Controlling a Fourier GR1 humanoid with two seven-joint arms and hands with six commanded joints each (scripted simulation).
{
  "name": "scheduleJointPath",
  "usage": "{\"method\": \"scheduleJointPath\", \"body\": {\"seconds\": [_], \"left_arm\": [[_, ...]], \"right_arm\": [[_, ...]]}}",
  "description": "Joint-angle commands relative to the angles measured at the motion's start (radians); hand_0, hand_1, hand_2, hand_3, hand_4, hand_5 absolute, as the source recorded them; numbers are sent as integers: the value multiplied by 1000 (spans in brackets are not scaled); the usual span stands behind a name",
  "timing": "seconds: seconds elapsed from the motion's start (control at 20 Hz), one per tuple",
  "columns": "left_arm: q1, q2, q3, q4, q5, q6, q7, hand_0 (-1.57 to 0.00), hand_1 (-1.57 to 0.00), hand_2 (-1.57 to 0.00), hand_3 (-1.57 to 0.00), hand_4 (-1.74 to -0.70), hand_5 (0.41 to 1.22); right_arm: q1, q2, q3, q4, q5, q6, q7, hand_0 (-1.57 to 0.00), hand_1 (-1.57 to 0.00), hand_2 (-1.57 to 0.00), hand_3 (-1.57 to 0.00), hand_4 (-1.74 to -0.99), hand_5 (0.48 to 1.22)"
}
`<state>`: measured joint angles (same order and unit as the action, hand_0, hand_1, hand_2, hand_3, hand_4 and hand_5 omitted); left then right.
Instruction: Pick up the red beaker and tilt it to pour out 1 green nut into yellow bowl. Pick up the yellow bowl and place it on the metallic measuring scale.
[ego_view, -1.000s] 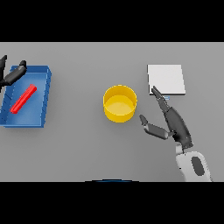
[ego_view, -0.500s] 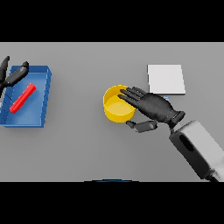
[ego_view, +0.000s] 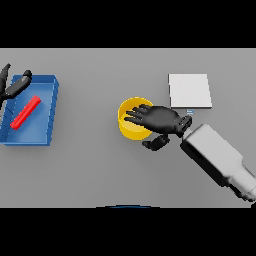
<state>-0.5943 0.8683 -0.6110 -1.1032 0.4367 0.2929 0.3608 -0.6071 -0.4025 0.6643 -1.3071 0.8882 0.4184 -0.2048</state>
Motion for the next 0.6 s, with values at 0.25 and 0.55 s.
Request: {"method": "scheduleJointPath", "body": {"seconds": [0.25,0.55], "left_arm": [[5,4,8,2,8,-5,-12,1,1,1,1,-721,682],[15,11,11,-8,13,-8,-25,1,1,1,1,-716,685]], "right_arm": [[-82,33,58,122,38,43,-17,1,1,1,1,-1270,727],[-95,66,57,163,24,81,11,1,1,-1,-18,-1319,787]]}}
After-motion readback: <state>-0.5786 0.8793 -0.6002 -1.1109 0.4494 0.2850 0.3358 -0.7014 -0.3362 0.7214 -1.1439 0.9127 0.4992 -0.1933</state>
